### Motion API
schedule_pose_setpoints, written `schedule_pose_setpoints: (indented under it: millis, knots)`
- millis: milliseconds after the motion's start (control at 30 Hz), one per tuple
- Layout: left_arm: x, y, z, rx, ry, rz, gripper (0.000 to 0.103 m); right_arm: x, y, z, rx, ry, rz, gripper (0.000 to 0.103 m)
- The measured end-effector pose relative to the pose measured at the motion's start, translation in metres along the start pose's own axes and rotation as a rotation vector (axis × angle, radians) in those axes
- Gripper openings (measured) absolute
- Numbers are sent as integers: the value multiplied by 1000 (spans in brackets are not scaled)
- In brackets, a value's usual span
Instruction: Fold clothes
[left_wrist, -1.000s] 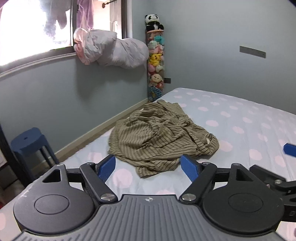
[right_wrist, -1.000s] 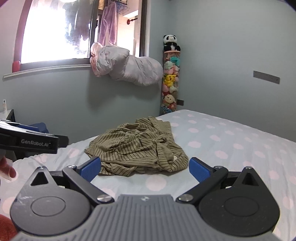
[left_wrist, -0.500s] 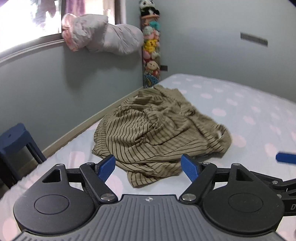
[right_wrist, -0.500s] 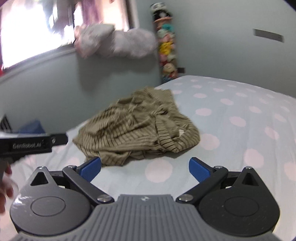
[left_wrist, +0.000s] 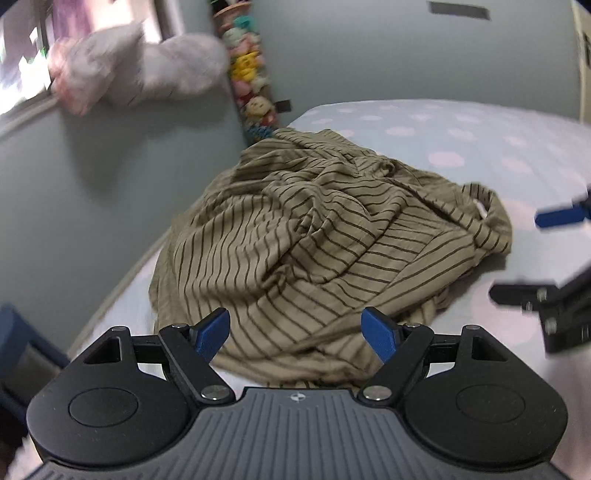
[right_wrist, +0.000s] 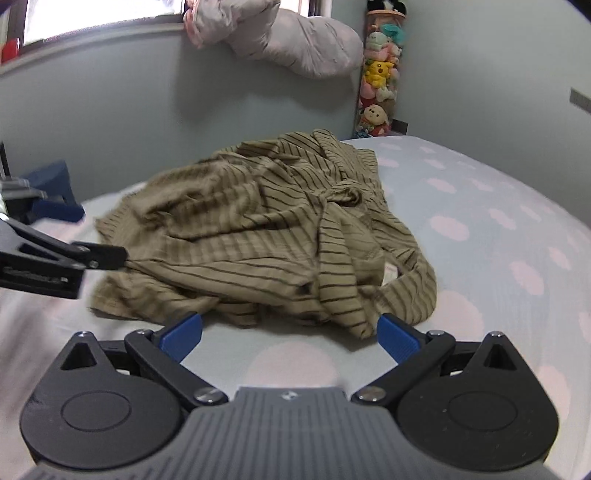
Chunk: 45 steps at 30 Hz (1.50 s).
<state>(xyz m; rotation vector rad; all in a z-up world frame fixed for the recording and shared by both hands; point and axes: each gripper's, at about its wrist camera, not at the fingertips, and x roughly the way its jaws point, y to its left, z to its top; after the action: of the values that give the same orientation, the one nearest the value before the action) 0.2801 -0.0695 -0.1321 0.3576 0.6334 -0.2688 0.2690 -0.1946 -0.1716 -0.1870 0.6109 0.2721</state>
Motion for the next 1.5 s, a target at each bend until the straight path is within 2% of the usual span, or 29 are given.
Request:
schedule_pose_setpoints:
  millis: [100,167,233,300,333,367,400,433,467,567,733,967,1133,1200,1267,1400,1467,1500]
  knots:
    - [20,-2,5,39,7,15,78,17,-13,0,-14,0,-22,98]
    - [33,-3,9,30,27,-17,74,29,-19,0,-28,21,-47,83]
    - [40,-8,11,38,45,-49,66,40,-24,-1,-26,45,-51,62]
    - [45,-18,12,63,60,-65,54,48,-28,-2,-16,61,-46,61]
    - [48,-21,11,69,72,-87,40,51,-28,-2,-21,70,-47,50]
    - [51,-21,11,56,87,-103,24,53,-28,-2,-28,80,-49,45]
    - [53,-21,11,41,103,-120,21,54,-28,-1,-28,84,-40,37]
    - [52,-20,13,27,108,-124,13,52,-28,1,-22,79,-40,26]
    - [49,-19,14,12,112,-127,1,48,-28,3,-19,68,-47,23]
    - [30,-15,21,-16,97,-140,0,21,-29,9,-3,2,-74,7]
    - [-24,-6,30,-44,43,-166,0,-42,-28,17,6,-94,-96,6]
    - [-117,18,26,-74,-22,-193,0,-143,-7,13,43,-186,-95,5]
    - [-178,8,18,-9,-24,-265,0,-233,20,-4,72,-261,-82,5]
    - [-201,-4,12,25,-30,-303,6,-268,27,-14,81,-276,-76,5]
    - [-223,-17,3,62,-42,-329,19,-304,32,-27,86,-282,-75,5]
    - [-256,-47,-16,142,-32,-403,30,-364,35,-64,109,-259,-74,5]
    - [-268,-61,-27,176,-20,-444,41,-390,35,-82,125,-239,-71,5]
    - [-275,-68,-32,190,-15,-464,41,-403,36,-92,132,-230,-63,5]
